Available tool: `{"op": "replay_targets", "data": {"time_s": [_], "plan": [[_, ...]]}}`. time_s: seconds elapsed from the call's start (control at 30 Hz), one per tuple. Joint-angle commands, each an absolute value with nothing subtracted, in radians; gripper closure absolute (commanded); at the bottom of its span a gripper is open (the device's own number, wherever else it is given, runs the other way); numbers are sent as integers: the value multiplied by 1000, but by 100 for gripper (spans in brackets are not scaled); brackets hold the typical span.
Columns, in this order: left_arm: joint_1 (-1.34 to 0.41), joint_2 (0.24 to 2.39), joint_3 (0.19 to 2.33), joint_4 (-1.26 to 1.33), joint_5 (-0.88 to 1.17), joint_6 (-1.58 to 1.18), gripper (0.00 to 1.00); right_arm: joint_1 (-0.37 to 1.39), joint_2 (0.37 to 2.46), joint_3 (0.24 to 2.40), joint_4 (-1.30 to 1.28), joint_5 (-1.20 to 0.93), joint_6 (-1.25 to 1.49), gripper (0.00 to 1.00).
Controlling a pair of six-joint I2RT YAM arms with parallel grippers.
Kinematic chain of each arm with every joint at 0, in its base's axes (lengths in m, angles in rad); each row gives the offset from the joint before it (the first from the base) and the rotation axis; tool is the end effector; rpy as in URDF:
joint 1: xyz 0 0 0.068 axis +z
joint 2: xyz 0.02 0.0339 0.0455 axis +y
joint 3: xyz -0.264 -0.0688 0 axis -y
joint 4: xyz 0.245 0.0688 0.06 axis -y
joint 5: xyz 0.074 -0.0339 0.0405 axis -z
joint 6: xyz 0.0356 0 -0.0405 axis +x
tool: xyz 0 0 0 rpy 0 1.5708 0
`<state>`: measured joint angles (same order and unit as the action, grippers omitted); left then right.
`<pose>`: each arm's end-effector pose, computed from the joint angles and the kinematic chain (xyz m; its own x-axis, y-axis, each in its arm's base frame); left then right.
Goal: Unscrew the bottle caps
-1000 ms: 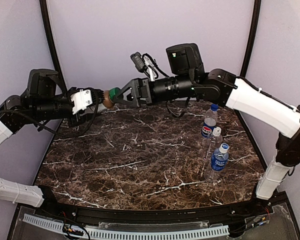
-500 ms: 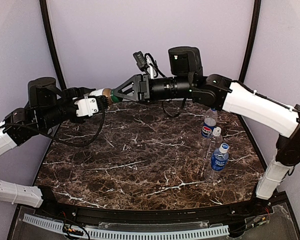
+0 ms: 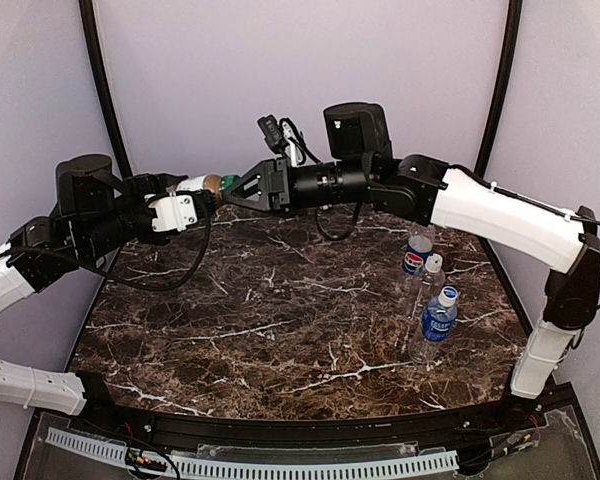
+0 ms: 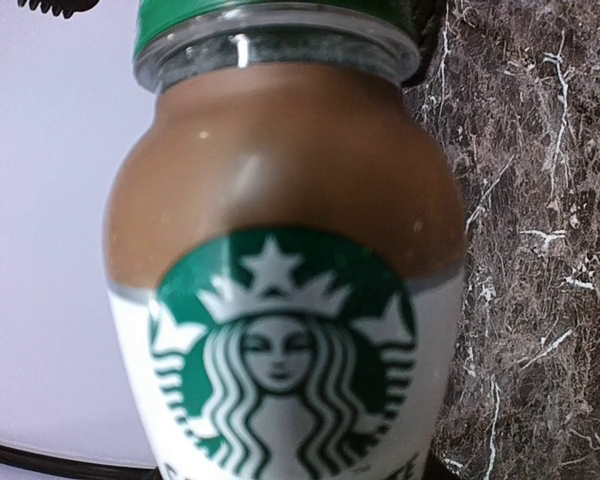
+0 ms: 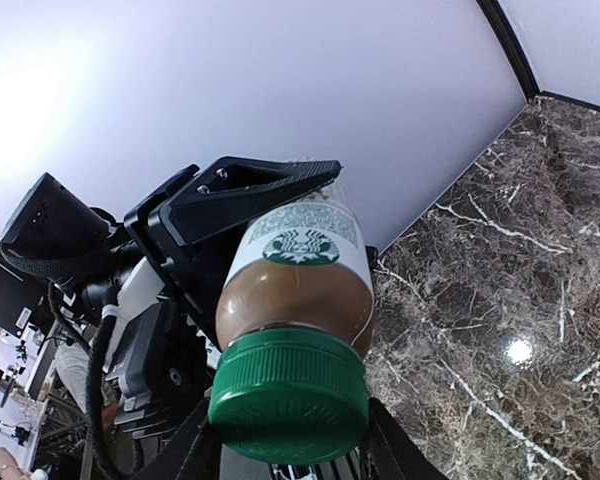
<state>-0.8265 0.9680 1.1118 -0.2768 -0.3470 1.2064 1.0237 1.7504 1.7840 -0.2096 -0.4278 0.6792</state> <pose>0.1517 -0.1468 0.4112 0.4009 0.8617 -0.3111 0.2491 0.2243 0.9422 0.2031 0.3619 0.4228 -0.6925 -0.0382 -0.7204 -0.7127 0.1908 0.6750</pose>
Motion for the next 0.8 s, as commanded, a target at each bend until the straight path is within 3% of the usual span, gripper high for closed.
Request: {"op": "replay_targets", "data": {"time_s": [0.0,0.13,0.23,0.4,0.77], "plan": [[-833,958,1098,-249,-360,1210,59,1016,1760,1795,-187,-432,686,62],[-834,952,1087,-255,-346,1217,61,1012,1758,1793,-187,-433,674,66],[-838,944,1074,-262,-334,1234,61,1008,1759,1795,-187,-446,671,54],[-840,948,1074,-264,-347,1230,61,1006,1749,1794,-183,-440,670,51],[-841,960,1083,-245,-384,1219,61,1007,1741,1747,-164,-459,704,56]]}}
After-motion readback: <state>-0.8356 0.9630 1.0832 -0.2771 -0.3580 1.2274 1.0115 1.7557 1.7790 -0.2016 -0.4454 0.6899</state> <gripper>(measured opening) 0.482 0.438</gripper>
